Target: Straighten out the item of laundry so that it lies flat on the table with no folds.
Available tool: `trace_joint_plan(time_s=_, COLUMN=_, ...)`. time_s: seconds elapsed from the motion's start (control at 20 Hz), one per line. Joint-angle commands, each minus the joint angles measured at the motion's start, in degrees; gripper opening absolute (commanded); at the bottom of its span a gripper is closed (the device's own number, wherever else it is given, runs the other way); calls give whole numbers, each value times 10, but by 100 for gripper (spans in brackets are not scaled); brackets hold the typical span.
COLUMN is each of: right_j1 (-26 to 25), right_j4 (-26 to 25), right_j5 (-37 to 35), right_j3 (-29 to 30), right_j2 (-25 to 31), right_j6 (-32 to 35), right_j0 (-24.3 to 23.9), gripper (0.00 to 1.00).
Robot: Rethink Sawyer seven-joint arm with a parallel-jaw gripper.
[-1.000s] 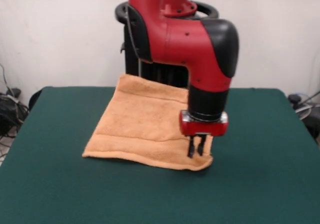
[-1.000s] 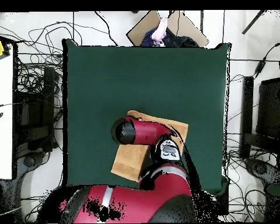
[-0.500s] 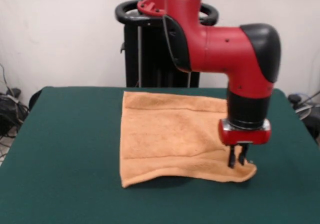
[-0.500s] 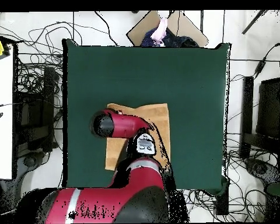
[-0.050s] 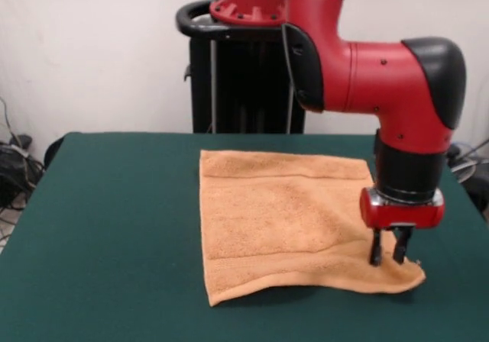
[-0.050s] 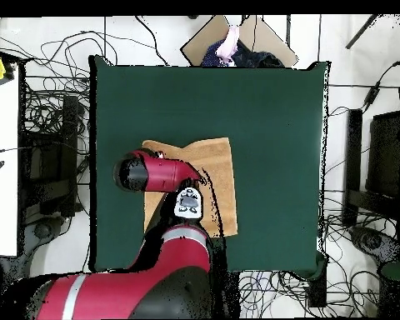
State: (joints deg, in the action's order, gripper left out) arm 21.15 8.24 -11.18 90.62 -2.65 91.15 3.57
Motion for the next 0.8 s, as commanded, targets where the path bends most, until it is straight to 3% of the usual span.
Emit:
trace_joint_plan(time_s=0.05, right_j1=3, right_j4=21, right_j5=-26, right_j3=-38, right_j2=-40, right_j6=116, right_j0=0, gripper=100)
trace_joint_plan(time_s=0.5, right_j1=122, right_j4=-17, right_j5=-161, right_j3=10, right_j2=-45, right_j6=47, right_j0=-29, gripper=100)
trace_joint_plan(time_s=0.8, right_j1=131, right_j4=-30, right_j5=-184, right_j3=7, right_j2=-17, right_j6=22, right_j0=-61, gripper=100)
